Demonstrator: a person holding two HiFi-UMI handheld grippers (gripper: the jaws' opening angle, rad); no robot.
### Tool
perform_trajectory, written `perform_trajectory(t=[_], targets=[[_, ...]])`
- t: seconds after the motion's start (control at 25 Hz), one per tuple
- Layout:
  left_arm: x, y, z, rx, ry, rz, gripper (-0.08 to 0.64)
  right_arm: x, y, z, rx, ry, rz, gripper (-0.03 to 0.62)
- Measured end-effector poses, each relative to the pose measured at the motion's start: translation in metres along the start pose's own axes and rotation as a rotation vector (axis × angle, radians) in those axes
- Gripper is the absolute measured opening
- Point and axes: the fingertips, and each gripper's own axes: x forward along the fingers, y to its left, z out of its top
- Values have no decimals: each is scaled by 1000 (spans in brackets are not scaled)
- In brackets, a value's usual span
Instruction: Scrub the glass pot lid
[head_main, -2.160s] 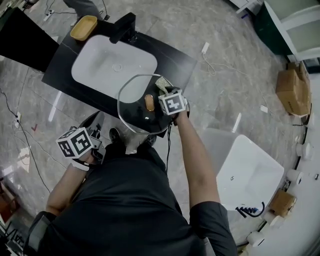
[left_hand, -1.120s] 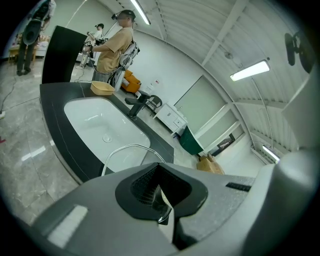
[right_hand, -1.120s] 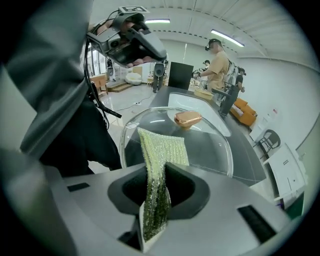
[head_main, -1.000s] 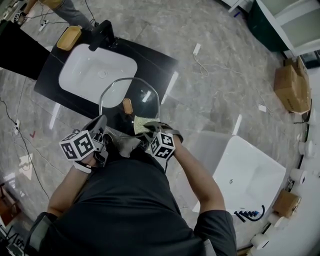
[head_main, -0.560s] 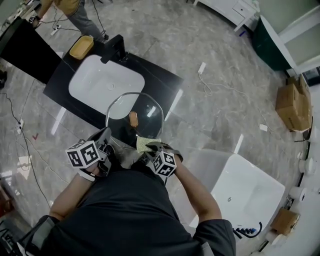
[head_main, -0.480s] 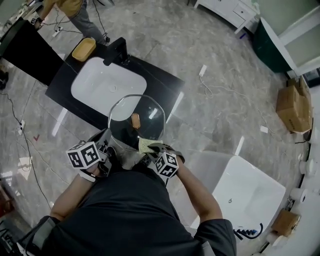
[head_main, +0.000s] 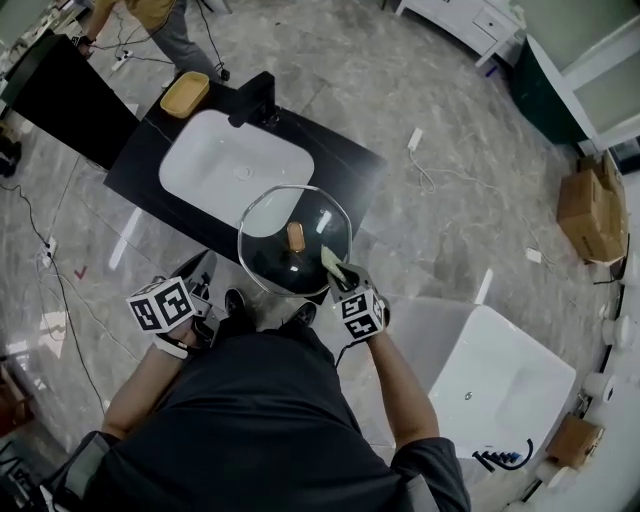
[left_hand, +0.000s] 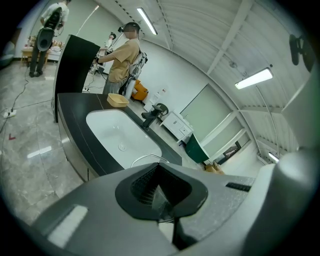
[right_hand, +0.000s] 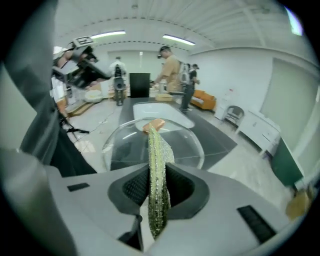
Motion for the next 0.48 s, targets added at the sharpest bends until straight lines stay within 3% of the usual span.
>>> perform_trajectory(t=[0.12, 0.48], targets=[[-4, 9, 6, 4, 8, -5, 0, 12, -30, -4, 130, 47, -115, 67], [-5, 29, 10, 22, 83, -20, 0, 32, 19, -8, 193, 121, -146, 67]])
